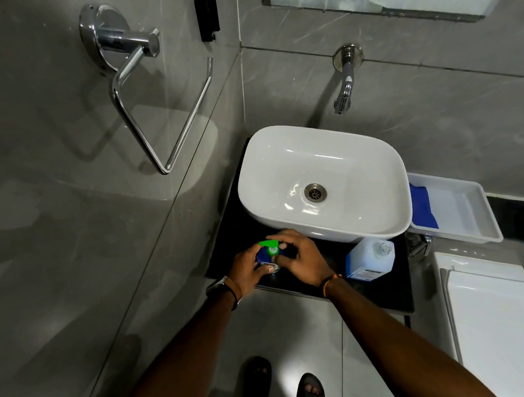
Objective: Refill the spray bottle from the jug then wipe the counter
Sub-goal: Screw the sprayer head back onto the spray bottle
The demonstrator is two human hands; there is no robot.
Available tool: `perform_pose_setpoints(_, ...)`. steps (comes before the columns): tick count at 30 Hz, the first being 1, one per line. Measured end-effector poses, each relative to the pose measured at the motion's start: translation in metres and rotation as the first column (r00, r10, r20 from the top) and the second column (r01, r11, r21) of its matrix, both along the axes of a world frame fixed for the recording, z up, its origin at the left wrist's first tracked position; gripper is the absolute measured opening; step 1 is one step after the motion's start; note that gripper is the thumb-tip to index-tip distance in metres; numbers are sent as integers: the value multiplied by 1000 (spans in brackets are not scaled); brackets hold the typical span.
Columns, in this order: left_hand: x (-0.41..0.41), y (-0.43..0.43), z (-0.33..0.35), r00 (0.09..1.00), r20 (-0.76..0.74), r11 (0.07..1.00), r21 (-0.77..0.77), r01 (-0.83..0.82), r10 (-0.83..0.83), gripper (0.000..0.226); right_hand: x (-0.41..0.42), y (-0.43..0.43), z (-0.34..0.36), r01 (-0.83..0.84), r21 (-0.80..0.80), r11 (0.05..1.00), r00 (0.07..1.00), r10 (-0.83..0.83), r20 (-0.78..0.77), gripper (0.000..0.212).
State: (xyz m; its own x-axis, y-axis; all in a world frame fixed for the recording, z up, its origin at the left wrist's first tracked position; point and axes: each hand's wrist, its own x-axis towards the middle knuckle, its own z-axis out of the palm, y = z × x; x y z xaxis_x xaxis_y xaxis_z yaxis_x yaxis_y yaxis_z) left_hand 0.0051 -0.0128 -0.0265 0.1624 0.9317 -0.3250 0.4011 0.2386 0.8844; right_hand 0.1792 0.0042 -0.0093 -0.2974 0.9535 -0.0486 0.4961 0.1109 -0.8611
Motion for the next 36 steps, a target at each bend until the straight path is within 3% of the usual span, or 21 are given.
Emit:
perform_pose_setpoints(5,-2,0,0,1000,7,1000,0,20,-20,58,-1,2,-1,-16,46,999,995,12,96,33)
perform_pose_setpoints(10,-1,1,0,1000,-22,1000,7,16,-16,56,-1,6,1,-51,20,998,997,50,55,32)
perform_pose_setpoints(16,2,1,0,998,-63,1000,26,-9,11,62,-3,7,7,-85,81,993,988,73,138,31)
perform_pose_setpoints(22,0,0,0,999,-36,1000,20,14,-14,61,3,2,10,-25,19,1000,1000,25,-5,47)
perform_pose_setpoints(24,-1,0,1,1000,-26,1000,12,15,-15,63,3,2,14,-19,37,999,999,20,-40,38)
perform_pose_setpoints(31,1,3,2,998,-63,1000,23,5,-3,58,3,15,36,-289,224,931,942,236,238,24)
perform_pose_setpoints(36,0,3,3,995,-102,999,48,23,-18,51,0,16,37,-369,209,906,915,315,251,39)
